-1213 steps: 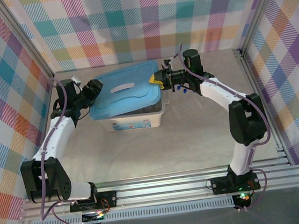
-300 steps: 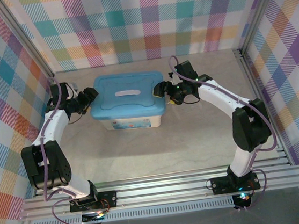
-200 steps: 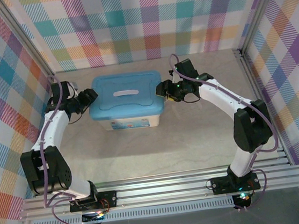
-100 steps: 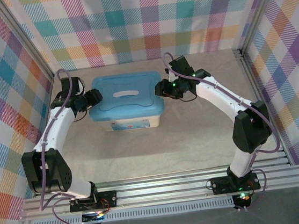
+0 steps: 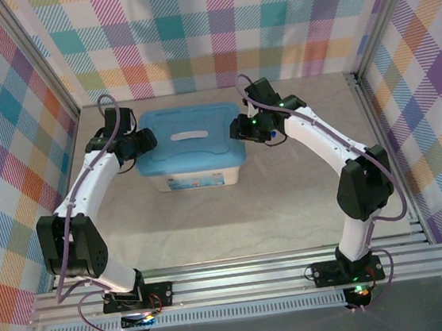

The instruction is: Organize the chemistry lab equipment

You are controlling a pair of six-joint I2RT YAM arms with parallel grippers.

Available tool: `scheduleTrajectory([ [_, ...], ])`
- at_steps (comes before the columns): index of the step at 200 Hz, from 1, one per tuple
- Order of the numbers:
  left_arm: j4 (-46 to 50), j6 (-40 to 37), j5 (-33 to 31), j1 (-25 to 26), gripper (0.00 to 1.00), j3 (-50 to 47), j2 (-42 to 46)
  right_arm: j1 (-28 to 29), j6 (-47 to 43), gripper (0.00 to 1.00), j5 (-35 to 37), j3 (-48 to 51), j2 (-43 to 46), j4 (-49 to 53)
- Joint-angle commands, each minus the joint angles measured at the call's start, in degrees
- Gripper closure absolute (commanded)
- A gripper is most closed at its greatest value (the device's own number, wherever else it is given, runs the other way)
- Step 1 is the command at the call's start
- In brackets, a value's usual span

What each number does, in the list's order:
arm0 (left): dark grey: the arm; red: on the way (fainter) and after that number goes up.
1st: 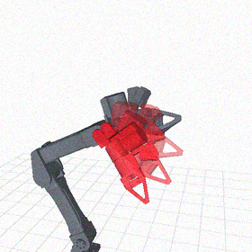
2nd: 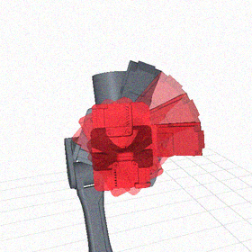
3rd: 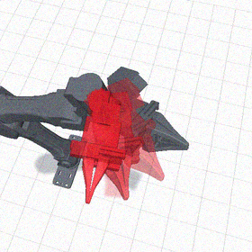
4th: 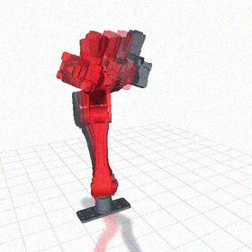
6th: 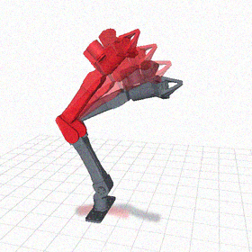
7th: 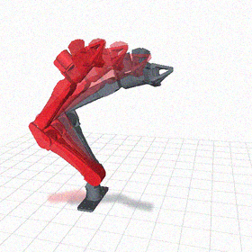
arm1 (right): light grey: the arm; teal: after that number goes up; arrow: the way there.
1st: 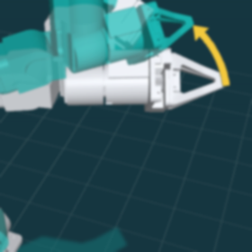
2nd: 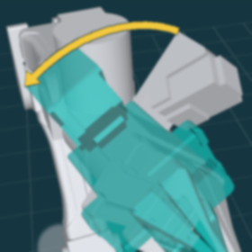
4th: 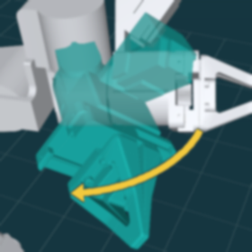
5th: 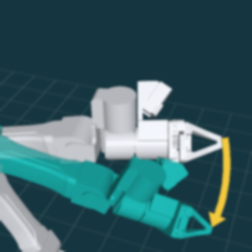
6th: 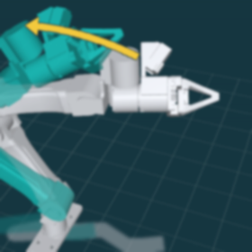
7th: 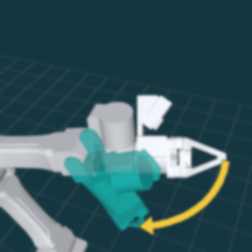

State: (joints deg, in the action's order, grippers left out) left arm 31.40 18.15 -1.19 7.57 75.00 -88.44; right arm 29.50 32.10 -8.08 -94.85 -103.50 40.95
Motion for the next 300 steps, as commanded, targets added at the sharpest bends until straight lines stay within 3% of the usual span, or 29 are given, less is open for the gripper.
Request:
scheduleTrajectory([
  [1,-0.09,0.73,7.44,4.84,0.41,1.87,-2.71,3.62,-1.09,0.53,-7.71,-4.18,-1.66,-4.18],
  [135,-2.84,4.8,9.13,4.91,0.36,15.67,-18.08,-1.54,-1.43,0.45,-7.92,-28.3,-16.91,2.88],
  [203,-3.12,7.18,6.31,1.22,0.11,15.95,-12.97,-1.84,-3.45,0.2,-5.77,-27.89,-13.85,6.07],
  [261,-5.34,5.46,1.38,-0.89,0.0,10.58,-1.94,-3.78,-7.61,0.1,1.37,-21.3,-3.56,6.35],
  [300,-5.56,2.43,-2.56,-0.88,0.0,4.38,6.35,-6.59,-10.73,0.05,8.67,-12.97,6.37,5.23],
])
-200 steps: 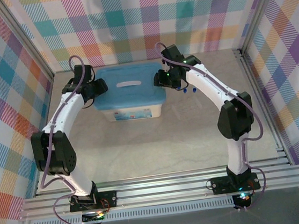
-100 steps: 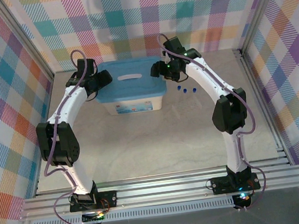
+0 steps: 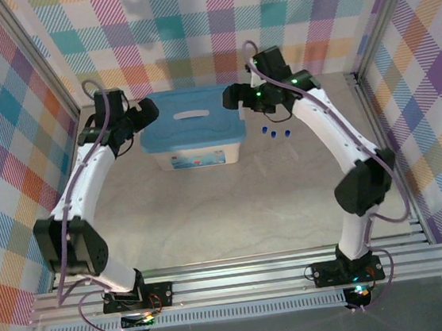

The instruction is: Organize the chemistry lab equipment

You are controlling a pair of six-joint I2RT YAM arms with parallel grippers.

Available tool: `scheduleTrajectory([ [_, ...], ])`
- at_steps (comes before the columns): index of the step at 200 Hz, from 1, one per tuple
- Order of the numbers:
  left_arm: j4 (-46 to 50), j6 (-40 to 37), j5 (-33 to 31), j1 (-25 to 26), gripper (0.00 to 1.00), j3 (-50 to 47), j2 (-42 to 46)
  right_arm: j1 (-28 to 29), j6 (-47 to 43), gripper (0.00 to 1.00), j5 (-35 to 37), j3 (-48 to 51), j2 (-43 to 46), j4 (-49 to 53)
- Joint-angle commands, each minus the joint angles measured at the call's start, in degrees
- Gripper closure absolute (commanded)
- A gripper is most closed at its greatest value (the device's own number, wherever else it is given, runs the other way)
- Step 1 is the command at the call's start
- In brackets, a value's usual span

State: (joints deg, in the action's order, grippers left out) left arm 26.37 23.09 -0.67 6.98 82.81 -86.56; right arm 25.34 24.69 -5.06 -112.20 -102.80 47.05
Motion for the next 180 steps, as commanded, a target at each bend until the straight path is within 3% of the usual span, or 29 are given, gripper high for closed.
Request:
scheduleTrajectory([
  [1,-0.58,-2.56,-3.1,-0.3,0.0,-3.65,4.73,-2.6,-3.32,0.05,5.84,4.55,5.94,-0.93],
  [48,-3.55,-2.71,-5.34,-0.28,0.0,-14.48,12.31,-13.05,-1.48,0.05,4.1,21.6,14.14,-5.4],
  [108,-6.34,-1.34,-5.59,-0.26,0.0,-20.6,12.0,-19.34,-1.81,0.03,5.05,31.78,10.55,-11.39],
  [180,-13.33,3.25,-5.69,0.46,0.0,-28.49,14.87,-24.15,7.29,0.05,-10.96,32.06,-2.99,-19.94],
])
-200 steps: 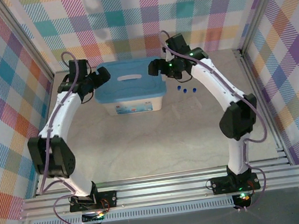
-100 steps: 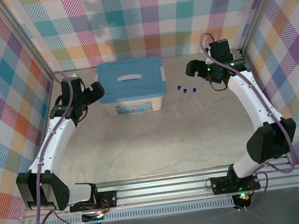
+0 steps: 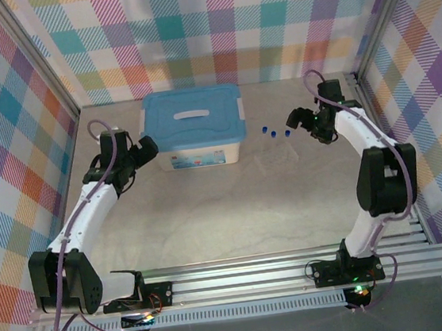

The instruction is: Organize the chemistry lab equipment

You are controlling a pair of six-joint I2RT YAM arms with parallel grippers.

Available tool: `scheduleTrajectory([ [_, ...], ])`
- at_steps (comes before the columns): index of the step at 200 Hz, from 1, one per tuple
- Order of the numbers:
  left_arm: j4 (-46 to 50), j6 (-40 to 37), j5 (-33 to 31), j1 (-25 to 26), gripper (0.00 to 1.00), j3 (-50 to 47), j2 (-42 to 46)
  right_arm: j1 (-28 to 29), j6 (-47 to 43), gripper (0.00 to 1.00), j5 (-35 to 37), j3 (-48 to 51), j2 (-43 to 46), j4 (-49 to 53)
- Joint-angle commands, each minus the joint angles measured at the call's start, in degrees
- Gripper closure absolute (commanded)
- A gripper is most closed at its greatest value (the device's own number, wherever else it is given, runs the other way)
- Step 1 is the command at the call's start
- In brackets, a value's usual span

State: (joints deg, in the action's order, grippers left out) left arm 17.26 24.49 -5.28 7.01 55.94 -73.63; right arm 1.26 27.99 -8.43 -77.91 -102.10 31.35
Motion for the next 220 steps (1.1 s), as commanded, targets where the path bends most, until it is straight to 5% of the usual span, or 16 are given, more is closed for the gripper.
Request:
scheduleTrajectory([
  [1,-4.28,1.91,-1.11,0.45,0.0,-1.67,1.92,-0.09,4.09,0.05,-7.84,-2.33,-3.88,-4.35],
  [110,-7.23,3.69,-2.76,1.3,0.0,-7.69,4.53,0.88,9.46,0.08,-18.46,-3.0,-13.3,-11.74],
  [220,-9.22,3.55,-7.35,1.35,0.0,-11.57,6.77,5.59,13.07,0.08,-17.6,11.78,0.03,-11.25],
])
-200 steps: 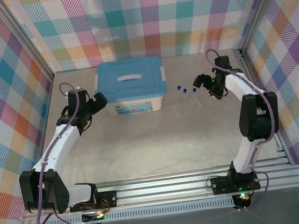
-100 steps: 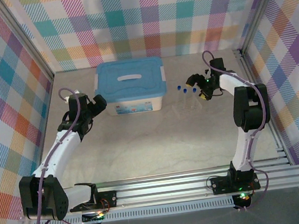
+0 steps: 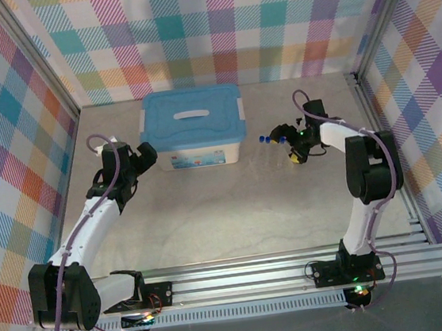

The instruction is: Organize the chemistry lab equipment

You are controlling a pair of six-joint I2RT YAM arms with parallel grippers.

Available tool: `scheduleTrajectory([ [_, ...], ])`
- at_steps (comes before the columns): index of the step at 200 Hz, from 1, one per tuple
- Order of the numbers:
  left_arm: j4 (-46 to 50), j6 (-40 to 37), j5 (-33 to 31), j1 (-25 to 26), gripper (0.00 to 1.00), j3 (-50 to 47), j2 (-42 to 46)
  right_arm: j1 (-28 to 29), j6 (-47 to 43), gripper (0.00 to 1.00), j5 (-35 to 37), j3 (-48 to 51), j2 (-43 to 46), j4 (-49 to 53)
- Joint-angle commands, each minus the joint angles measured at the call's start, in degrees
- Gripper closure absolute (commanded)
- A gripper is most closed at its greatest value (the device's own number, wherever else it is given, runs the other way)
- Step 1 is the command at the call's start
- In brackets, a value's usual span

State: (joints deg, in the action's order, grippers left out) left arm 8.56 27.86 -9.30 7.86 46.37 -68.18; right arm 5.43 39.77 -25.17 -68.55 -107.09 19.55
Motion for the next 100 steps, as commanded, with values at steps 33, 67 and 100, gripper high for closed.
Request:
scheduleTrajectory([
  [33,-1.37,-0.41,-5.22,0.51,0.0,-3.35,2.08,1.6,0.45,0.07,5.77,5.28,11.56,3.44],
  [67,-4.67,-4.43,-4.46,0.32,0.0,-3.78,0.56,0.47,-5.79,0.05,14.1,0.28,10.87,9.03],
  [100,-2.3,-7.36,-8.87,-0.43,0.0,-1.73,-0.2,-3.02,-9.03,0.03,17.43,0.32,11.17,7.78],
])
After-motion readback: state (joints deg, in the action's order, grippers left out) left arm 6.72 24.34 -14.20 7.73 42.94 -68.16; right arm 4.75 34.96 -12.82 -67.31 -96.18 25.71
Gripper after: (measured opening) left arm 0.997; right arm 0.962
